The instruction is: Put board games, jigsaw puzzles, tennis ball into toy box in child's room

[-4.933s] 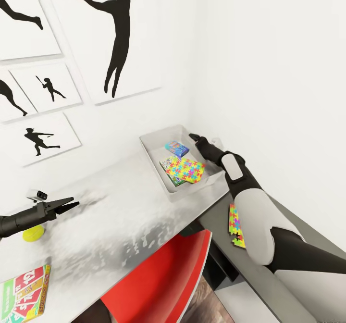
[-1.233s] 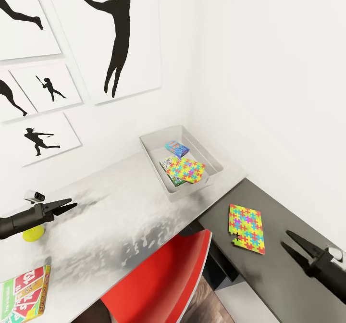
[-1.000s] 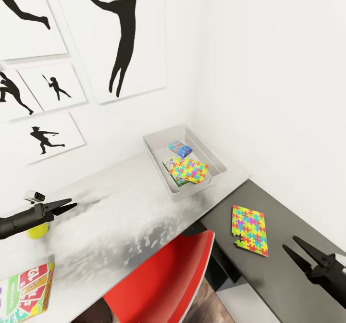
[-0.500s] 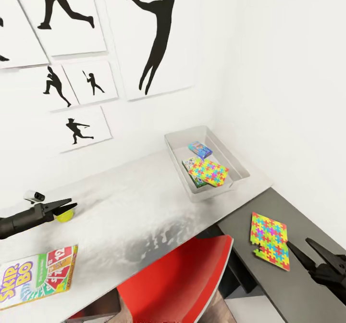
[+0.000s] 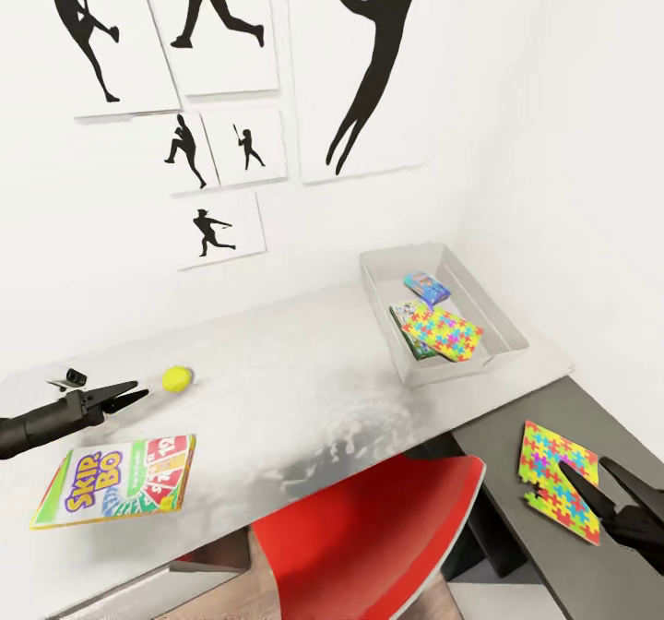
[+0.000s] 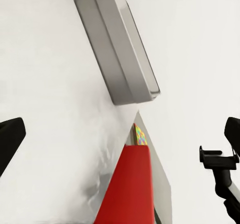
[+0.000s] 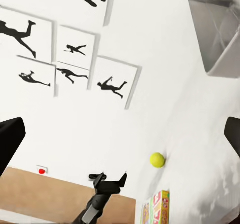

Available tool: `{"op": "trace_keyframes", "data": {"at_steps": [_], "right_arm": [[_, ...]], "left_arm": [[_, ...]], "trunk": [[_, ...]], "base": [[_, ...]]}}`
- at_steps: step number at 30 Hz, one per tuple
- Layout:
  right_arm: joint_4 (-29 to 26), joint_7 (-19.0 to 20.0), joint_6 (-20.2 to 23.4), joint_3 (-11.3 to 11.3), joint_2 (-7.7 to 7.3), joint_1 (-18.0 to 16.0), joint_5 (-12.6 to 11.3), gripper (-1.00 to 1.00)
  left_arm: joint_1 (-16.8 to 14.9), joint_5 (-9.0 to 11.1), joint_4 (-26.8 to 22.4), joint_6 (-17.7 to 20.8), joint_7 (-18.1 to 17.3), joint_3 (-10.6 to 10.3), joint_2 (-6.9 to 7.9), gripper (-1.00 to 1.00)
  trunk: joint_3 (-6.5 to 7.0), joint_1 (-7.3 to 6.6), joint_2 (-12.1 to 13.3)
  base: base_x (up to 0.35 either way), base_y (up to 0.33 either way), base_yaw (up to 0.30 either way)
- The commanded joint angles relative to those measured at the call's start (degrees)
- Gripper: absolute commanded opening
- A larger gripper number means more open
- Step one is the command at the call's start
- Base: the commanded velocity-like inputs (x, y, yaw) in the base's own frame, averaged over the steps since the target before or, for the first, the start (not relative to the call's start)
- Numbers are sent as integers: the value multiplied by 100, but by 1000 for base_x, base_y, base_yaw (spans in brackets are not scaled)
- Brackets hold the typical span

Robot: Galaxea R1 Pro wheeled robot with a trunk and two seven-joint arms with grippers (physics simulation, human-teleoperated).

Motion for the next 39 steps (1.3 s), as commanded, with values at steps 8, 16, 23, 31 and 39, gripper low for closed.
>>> {"op": "trace_keyframes", "data": {"at_steps": [8, 16, 23, 31, 39], "right_arm": [[-3, 70, 19, -224, 4, 9, -17, 100], [-3, 94, -13, -296, 8, 15, -16, 100], [-50, 223, -129, -431, 136, 146, -127, 100], [-95, 480, -256, -424, 393, 403, -181, 100], [-91, 577, -503, -238, 485, 478, -183, 100]], "left_arm": [[-6, -5, 1, 61, -23, -2, 3, 100], [-6, -5, 1, 61, -23, -1, 6, 100], [11, 19, 2, 17, -23, 27, -45, 100], [12, 12, 1, 20, -23, 25, -13, 100], [12, -2, 1, 22, -23, 25, 4, 100]], "trunk": [[-35, 3, -10], [-40, 3, -10], [-40, 3, -10], [-40, 3, -10], [-40, 3, -10]], "base": [[-5, 0, 207], [-1, 0, 38], [0, 0, 4], [0, 0, 0], [0, 1, 0]]}}
